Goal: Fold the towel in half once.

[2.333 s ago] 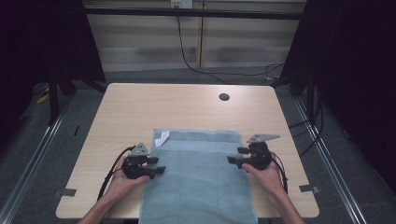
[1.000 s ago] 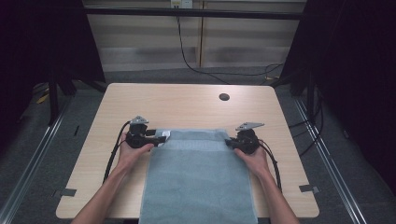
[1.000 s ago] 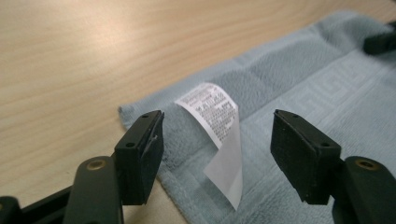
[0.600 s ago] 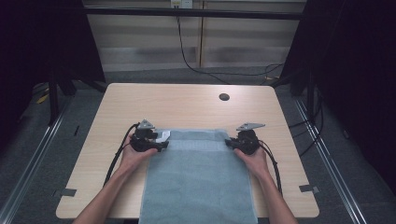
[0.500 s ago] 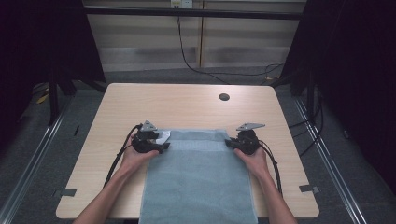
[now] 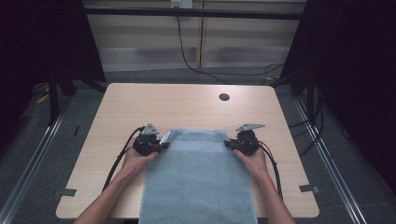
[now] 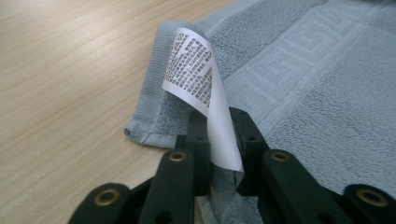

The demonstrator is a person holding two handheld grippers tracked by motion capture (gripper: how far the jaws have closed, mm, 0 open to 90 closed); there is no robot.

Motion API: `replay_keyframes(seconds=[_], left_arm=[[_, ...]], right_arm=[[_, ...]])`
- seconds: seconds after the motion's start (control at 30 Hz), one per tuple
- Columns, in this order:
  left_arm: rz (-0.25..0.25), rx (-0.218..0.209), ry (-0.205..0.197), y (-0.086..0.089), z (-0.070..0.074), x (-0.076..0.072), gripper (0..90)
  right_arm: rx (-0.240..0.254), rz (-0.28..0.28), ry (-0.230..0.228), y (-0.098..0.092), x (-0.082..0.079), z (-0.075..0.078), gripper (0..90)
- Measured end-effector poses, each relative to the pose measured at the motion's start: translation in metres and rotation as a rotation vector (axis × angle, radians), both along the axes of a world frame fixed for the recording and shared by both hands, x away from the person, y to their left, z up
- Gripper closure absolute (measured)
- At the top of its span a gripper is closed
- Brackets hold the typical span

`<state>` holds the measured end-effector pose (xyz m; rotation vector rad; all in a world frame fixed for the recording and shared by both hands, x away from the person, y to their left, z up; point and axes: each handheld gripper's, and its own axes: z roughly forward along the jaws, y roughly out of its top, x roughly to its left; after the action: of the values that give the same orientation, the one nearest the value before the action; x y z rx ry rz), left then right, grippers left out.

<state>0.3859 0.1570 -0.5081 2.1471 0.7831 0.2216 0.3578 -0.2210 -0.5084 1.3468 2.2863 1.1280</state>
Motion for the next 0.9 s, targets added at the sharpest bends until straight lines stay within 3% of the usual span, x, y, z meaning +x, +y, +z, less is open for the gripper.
replay_keyframes(seconds=[0.2, 0.27, 0.37, 0.73, 0.9], left_arm=[[0.005, -0.076, 0.06, 0.006, -0.001, 0.004, 82.6], [0.006, -0.083, 0.069, 0.008, 0.0, 0.002, 82.7], [-0.006, -0.095, 0.066, 0.011, 0.007, -0.003, 82.7], [0.002, -0.256, 0.036, 0.03, 0.039, -0.005, 82.7], [-0.007, -0.257, 0.011, 0.031, 0.049, -0.006, 82.6]], right_arm=[[0.009, 0.003, 0.001, -0.003, -0.001, 0.004, 81.8], [0.016, 0.001, -0.001, -0.004, -0.002, 0.007, 81.9], [0.033, 0.005, -0.01, -0.004, -0.005, 0.012, 82.3], [0.157, 0.022, -0.093, -0.01, -0.01, 0.046, 82.8], [0.181, 0.028, -0.11, -0.01, -0.006, 0.058, 82.9]])
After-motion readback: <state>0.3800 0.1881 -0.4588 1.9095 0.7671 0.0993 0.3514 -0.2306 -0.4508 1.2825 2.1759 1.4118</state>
